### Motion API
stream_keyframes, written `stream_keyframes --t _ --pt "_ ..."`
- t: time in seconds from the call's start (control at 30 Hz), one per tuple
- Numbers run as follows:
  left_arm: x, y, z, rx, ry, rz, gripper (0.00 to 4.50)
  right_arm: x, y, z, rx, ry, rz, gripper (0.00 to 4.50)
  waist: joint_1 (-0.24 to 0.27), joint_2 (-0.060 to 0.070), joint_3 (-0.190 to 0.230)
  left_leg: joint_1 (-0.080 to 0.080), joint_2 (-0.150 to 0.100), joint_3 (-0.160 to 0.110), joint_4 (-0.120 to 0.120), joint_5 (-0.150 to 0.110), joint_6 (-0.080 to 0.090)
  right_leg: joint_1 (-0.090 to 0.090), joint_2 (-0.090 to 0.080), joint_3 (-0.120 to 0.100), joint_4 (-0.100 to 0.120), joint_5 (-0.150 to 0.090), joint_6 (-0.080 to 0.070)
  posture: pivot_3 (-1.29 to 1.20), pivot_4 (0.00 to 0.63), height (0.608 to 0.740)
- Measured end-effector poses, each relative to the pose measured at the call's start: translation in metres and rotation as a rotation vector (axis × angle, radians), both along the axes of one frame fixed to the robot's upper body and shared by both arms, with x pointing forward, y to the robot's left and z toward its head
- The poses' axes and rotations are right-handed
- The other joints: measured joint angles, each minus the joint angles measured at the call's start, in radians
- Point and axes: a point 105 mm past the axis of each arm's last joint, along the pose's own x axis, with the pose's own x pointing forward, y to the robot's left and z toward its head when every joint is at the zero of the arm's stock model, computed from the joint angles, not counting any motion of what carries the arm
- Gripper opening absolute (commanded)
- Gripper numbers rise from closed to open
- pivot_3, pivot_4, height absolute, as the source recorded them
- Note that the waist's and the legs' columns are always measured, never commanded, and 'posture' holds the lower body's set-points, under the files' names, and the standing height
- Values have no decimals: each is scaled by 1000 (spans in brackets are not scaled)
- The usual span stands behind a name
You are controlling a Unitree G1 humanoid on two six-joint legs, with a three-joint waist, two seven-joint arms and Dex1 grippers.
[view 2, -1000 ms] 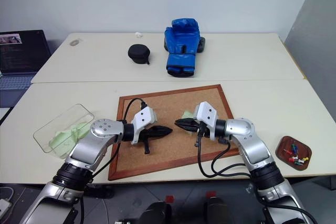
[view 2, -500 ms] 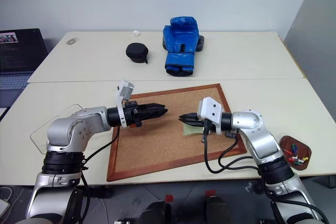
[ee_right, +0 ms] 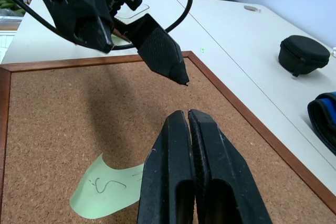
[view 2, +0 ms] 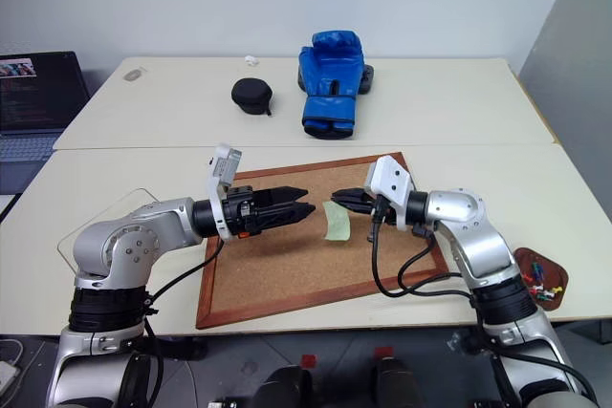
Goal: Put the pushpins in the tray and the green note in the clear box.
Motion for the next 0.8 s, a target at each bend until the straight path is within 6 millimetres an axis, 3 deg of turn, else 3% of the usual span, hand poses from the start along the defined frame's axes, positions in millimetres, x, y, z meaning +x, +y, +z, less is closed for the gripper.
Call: stream_keyframes --t 0.2,0.3,0.4,0.63,0.8 --pt "0 4 -17 29 17 1 4096 -1 -2 16 81 47 -2 0 1 0 0 -1 0 0 0 0 0 0 0 0 0 0 0 0 150 740" --pt "0 -4 -25 18 38 -19 4096 -10 2 40 194 82 33 0 3 0 0 -1 0 -1 0 0 0 0 -1 0 0 0 0 0 150 740" --pt "0 -10 -27 -5 50 -31 4096 -16 5 46 208 94 48 0 3 0 0 -1 0 0 0 0 0 0 0 0 0 0 0 0 150 740" --pt "7 -38 0 -136 36 -70 4096 -18 11 45 231 119 30 0 2 0 0 -2 0 0 0 0 0 -1 0 -1 0 0 0 0 150 740" --pt "4 -37 9 -182 57 -92 4096 -17 9 40 231 131 8 0 -3 0 0 -1 0 0 0 0 0 -1 0 0 0 0 0 0 150 740"
